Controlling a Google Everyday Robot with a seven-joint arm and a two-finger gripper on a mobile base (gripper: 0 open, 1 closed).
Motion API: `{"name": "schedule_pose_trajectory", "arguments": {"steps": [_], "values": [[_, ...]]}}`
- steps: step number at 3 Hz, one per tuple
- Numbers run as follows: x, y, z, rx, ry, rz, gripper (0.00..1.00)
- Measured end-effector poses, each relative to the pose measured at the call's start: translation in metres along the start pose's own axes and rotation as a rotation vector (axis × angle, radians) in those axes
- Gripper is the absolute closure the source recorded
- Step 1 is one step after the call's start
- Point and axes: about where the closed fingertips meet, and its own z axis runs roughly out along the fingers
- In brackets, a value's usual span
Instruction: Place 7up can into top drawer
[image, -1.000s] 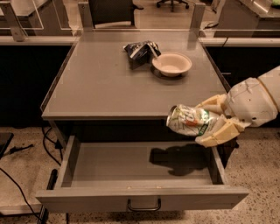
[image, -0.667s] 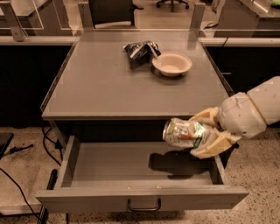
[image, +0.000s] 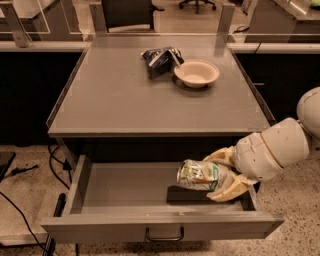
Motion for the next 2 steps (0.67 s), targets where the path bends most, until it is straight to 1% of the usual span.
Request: {"name": "schedule_pose_trajectory", "arguments": {"steps": [1,2], "values": [[0.011,-0.002,0.012,0.016,0.038,-0.023,1.0],[0.023,-0.008,0.032,0.031,0.061,-0.045,1.0]]}}
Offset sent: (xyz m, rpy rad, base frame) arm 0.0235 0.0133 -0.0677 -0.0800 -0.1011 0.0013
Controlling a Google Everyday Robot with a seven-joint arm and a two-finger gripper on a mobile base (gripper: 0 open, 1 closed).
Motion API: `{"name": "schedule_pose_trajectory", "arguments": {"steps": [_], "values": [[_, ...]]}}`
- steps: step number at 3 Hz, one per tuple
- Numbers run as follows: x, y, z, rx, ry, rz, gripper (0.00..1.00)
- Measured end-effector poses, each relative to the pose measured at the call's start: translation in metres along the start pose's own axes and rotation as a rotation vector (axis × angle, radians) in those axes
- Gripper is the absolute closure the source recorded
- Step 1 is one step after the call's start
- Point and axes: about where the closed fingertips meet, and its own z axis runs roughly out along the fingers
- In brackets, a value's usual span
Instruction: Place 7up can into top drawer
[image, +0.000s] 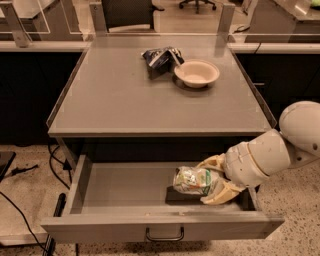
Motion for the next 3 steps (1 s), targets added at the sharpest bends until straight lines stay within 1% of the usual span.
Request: {"name": "schedule_pose_trajectory", "arguments": {"steps": [1,3], "values": [[0.012,-0.01,0.025,0.035,0.022,-0.011,1.0],[0.028,-0.024,0.053,0.094,0.028,0.005,1.0]]}}
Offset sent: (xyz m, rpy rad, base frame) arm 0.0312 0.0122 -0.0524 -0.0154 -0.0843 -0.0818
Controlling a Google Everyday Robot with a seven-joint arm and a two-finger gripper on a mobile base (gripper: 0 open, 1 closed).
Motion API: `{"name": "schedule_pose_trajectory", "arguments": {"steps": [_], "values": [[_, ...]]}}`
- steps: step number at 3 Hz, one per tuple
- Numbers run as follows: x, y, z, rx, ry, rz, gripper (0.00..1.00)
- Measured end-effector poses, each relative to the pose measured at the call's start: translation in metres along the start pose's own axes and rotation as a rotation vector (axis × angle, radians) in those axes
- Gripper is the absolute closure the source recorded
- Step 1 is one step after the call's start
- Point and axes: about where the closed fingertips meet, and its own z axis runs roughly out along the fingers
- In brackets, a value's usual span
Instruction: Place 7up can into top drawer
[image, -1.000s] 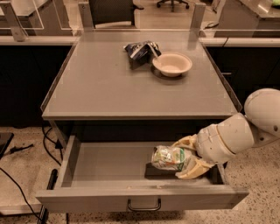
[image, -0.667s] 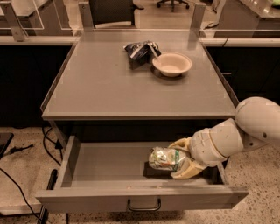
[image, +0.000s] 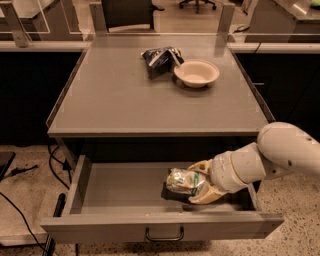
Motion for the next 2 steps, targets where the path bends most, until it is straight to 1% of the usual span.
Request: {"name": "schedule_pose_trajectory", "arguments": {"steps": [1,2], "values": [[0.008,-0.005,0.017,0.023,0.003,0.017,1.0],[0.012,-0.01,0.032,0.031,0.004,0.025,1.0]]}}
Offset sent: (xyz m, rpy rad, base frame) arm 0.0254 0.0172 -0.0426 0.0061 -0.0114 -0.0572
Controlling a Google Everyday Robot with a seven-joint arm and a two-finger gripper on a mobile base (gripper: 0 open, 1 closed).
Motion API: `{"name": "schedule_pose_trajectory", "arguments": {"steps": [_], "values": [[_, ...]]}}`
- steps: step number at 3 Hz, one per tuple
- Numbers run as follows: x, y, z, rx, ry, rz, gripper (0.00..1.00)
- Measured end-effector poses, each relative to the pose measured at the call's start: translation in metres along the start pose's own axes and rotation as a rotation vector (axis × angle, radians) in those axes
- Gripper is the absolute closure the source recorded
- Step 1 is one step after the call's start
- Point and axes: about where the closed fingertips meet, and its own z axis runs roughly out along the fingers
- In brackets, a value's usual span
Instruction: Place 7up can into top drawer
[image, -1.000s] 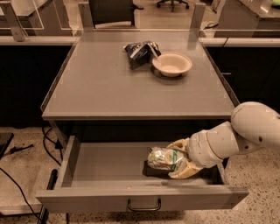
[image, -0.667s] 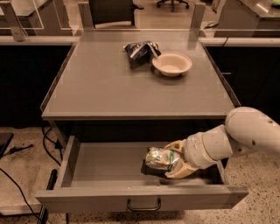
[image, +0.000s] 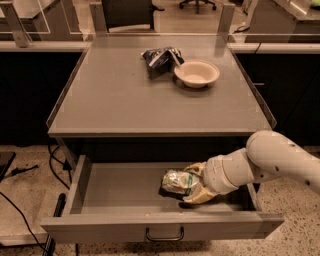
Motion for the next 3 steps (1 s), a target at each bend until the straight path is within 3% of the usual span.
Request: {"name": "schedule_pose_trajectory", "arguments": {"steps": [3], "values": [[0.009,-0.003,0.035,-0.025,0.0,0.024,1.0]]}}
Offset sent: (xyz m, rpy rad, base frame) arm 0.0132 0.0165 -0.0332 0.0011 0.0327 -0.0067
